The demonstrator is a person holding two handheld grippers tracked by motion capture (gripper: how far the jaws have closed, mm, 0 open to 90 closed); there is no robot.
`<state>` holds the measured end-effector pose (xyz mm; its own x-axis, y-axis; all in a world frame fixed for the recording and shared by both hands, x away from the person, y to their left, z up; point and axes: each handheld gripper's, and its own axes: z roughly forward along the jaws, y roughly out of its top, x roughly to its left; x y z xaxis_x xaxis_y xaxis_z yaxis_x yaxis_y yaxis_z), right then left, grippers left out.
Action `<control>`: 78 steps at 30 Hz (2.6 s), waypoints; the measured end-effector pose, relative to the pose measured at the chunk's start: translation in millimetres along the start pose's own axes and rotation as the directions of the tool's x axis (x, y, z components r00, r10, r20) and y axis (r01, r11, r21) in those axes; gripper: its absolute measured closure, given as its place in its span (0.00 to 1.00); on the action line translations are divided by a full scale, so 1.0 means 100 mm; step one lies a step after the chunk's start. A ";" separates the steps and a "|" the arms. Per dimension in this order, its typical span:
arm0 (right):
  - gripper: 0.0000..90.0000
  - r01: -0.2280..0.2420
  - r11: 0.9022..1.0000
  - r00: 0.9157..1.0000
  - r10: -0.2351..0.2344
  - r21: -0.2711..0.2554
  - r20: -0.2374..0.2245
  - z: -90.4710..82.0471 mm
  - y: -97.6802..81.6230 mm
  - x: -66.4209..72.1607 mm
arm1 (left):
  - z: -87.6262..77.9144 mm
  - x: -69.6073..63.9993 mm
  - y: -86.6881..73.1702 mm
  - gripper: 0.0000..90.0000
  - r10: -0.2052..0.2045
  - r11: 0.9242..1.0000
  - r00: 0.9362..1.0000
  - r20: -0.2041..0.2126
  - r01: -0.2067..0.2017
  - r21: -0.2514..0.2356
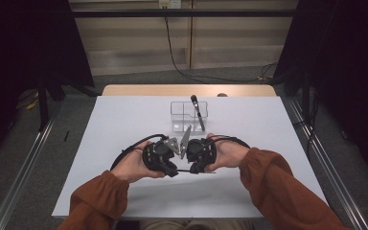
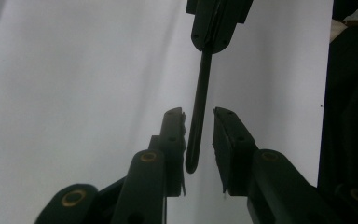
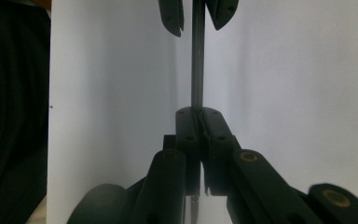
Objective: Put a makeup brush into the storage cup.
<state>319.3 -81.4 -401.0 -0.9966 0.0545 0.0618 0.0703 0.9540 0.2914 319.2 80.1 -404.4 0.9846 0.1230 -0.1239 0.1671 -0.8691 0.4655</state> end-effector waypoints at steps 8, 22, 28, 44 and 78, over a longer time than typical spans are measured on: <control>0.96 0.008 1.000 1.000 -0.008 -0.018 0.000 0.00 -0.01 0.00 | -0.01 0.01 -0.01 0.91 0.003 1.000 1.000 0.008 -0.004 0.001; 0.93 -0.004 0.999 1.000 0.004 -0.049 -0.014 -0.02 -0.05 -0.04 | -0.05 0.04 -0.03 0.95 -0.001 0.999 0.999 0.043 0.002 -0.032; 0.87 -0.014 0.997 1.000 0.013 -0.079 -0.012 -0.04 -0.08 -0.08 | -0.05 0.03 -0.04 0.95 -0.017 0.999 0.999 0.051 0.020 -0.045; 0.51 -0.086 0.986 0.996 0.084 -0.141 -0.019 -0.09 -0.19 -0.10 | -0.09 0.03 -0.10 0.95 -0.039 0.996 0.998 0.041 0.042 -0.073; 0.14 -0.221 0.915 0.970 0.243 -0.336 0.023 -0.19 -0.65 -0.05 | -0.21 0.08 -0.40 0.95 -0.111 0.981 0.994 0.016 0.112 -0.156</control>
<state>320.2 -149.3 -402.4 -0.9505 0.2913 0.1086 0.2991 0.7621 0.5742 321.5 126.2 -405.6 0.9590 0.2113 -0.1887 0.2825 -0.7646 0.5794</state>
